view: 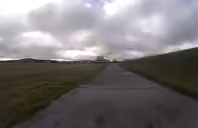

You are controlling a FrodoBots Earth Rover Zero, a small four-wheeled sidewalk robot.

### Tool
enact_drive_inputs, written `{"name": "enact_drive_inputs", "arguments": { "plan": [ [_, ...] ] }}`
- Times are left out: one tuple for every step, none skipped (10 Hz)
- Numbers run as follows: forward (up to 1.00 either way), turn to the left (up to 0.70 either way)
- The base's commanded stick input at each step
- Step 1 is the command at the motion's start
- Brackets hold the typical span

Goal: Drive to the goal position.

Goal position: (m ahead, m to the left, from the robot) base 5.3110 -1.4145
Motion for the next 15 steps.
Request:
{"name": "enact_drive_inputs", "arguments": {
  "plan": [
    [0.3, 0.0],
    [1.0, 0.0],
    [1.0, 0.0],
    [1.0, -0.01],
    [1.0, -0.04],
    [1.0, -0.4],
    [1.0, -0.27],
    [1.0, -0.02],
    [1.0, 0.0],
    [1.0, -0.35],
    [1.0, -0.39],
    [1.0, -0.23],
    [1.0, -0.05],
    [1.0, -0.3],
    [1.0, -0.38]
  ]
}}
